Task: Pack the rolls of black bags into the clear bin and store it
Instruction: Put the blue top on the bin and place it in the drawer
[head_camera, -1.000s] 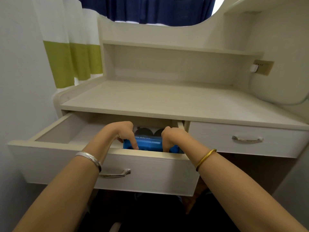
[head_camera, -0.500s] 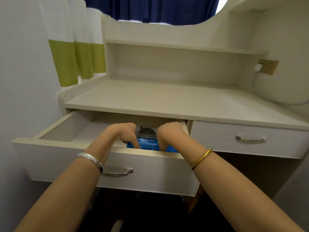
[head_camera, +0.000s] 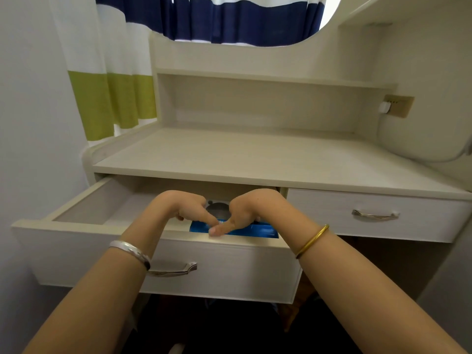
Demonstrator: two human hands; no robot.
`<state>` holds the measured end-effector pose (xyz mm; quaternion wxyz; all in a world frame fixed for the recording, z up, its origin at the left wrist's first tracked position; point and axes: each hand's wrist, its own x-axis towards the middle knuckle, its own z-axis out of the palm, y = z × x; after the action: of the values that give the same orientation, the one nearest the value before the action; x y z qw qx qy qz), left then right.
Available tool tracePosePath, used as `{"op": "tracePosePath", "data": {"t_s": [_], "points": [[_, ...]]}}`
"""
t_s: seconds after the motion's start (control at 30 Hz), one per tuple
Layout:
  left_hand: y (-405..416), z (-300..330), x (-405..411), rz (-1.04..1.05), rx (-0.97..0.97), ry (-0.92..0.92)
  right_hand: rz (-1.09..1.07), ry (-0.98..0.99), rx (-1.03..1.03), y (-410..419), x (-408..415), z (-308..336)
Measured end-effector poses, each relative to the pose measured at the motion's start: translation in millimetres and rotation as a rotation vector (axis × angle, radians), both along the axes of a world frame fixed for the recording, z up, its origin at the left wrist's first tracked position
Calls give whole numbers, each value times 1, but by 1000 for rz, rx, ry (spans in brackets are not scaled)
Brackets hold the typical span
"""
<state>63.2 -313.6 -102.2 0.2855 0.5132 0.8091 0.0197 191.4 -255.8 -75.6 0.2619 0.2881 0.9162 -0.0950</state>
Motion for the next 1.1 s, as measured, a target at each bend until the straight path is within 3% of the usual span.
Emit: {"op": "tracePosePath", "data": {"t_s": [0.23,0.7,0.8,0.97,1.1], "points": [[2,12,25,-186,-121,135,54,-16,-16,15,6,-1],[31,21,27,-191,-178,336,31,26,-16,37,-5,-3],[38,20,26,-190,-137,437,37,69,54,45,-5,-4],[51,20,19,-157,-41,502,151,184,399,54,-9,-1],[65,20,12,-134,-50,553,92,124,413,71,-22,-3]]}}
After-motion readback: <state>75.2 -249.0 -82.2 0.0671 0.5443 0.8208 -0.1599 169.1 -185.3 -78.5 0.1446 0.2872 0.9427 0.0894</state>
